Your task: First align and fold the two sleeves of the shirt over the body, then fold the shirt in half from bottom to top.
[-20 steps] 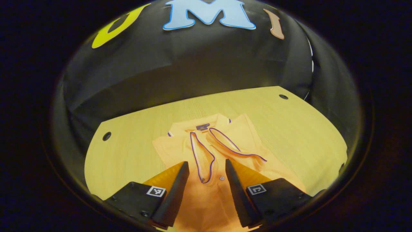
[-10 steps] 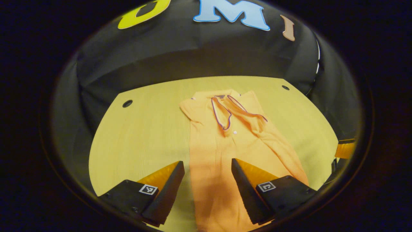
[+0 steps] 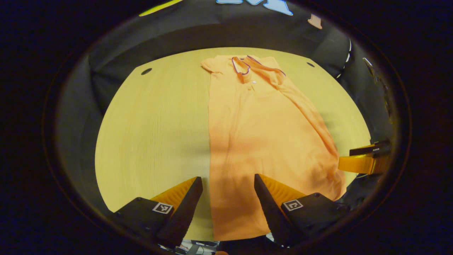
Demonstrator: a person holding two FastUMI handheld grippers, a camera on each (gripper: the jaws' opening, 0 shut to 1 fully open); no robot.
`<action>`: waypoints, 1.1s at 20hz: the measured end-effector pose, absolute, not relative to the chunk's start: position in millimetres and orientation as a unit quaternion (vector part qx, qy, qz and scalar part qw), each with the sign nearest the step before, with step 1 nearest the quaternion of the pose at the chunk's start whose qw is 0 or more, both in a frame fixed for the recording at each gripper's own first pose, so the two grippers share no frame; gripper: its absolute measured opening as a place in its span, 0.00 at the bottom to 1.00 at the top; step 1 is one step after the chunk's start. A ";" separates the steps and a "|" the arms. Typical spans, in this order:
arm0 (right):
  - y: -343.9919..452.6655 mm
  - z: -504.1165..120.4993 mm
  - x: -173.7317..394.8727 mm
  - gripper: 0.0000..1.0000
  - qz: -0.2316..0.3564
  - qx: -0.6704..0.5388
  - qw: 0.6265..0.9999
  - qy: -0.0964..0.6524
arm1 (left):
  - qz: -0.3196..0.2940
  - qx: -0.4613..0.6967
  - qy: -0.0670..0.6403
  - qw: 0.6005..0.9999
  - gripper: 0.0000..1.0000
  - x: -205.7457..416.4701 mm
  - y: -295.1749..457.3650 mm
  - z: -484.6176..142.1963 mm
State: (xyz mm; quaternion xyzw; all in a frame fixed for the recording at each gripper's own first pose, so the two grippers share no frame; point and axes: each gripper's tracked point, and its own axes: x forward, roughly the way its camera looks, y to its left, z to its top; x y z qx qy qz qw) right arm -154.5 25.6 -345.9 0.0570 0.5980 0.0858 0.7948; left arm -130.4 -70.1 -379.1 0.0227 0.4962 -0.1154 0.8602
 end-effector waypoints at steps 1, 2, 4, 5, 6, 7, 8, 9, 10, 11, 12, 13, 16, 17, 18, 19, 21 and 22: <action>25.5 -352.0 -159.5 0.96 0.086 0.053 0.789 0.606 | -0.113 0.019 0.506 0.855 0.97 -140.7 -66.3 -382.8; 25.9 -360.4 -163.7 0.96 0.084 0.045 0.782 0.616 | -0.112 0.013 0.514 0.850 1.00 -148.7 -64.9 -384.7; 23.2 -374.3 -176.0 1.00 0.082 0.025 0.769 0.634 | -0.104 0.011 0.531 0.841 0.97 -165.1 -62.9 -395.4; 21.9 -379.0 -182.0 1.00 0.081 0.013 0.763 0.642 | -0.097 0.014 0.547 0.831 0.97 -176.6 -60.7 -403.3; 19.8 -381.8 -185.2 0.96 0.080 0.002 0.758 0.647 | -0.093 0.017 0.557 0.825 0.99 -183.1 -61.0 -408.9; 17.7 -385.3 -187.7 0.95 0.079 -0.007 0.754 0.652 | -0.090 0.021 0.566 0.819 0.99 -188.0 -60.6 -413.8; 15.1 -389.1 -190.3 0.96 0.077 -0.014 0.751 0.655 | -0.090 0.021 0.564 0.821 0.99 -186.7 -61.1 -412.7; 14.1 -391.6 -191.0 0.96 0.075 -0.019 0.749 0.658 | -0.092 0.026 0.567 0.818 0.98 -186.4 -61.9 -412.2; 13.6 -393.9 -191.2 0.96 0.073 -0.023 0.747 0.660 | -0.094 0.031 0.570 0.816 0.96 -186.1 -64.6 -413.0; 13.0 -394.6 -190.0 0.96 0.070 -0.028 0.746 0.662 | -0.096 0.036 0.578 0.809 0.97 -185.4 -64.8 -413.7; 12.1 -395.4 -190.5 0.96 0.067 -0.032 0.745 0.663 | -0.096 0.039 0.585 0.804 0.95 -183.8 -65.5 -414.0; 11.4 -396.1 -191.0 0.96 0.063 -0.038 0.742 0.666 | -0.098 0.039 0.594 0.797 0.96 -183.1 -66.2 -415.3; 11.2 -395.0 -193.7 0.98 0.057 -0.038 0.734 0.676 | -0.096 0.036 0.613 0.783 0.95 -181.0 -65.8 -416.1; 11.2 -395.2 -194.0 0.98 0.056 -0.037 0.729 0.681 | -0.096 0.037 0.617 0.781 0.96 -181.9 -65.3 -415.5; 11.6 -394.4 -194.0 0.98 0.056 -0.037 0.727 0.684 | -0.096 0.037 0.619 0.778 0.96 -181.6 -65.8 -415.7; 11.4 -394.1 -193.9 0.98 0.056 -0.037 0.725 0.685 | -0.094 0.034 0.623 0.776 0.95 -181.8 -65.4 -415.2; 10.7 -393.5 -194.6 0.98 0.059 -0.042 0.718 0.692 | -0.093 0.035 0.628 0.772 0.95 -182.3 -65.2 -414.5; 11.0 -393.7 -192.8 0.98 0.060 -0.041 0.716 0.694 | -0.094 0.035 0.629 0.771 0.95 -181.0 -66.5 -414.2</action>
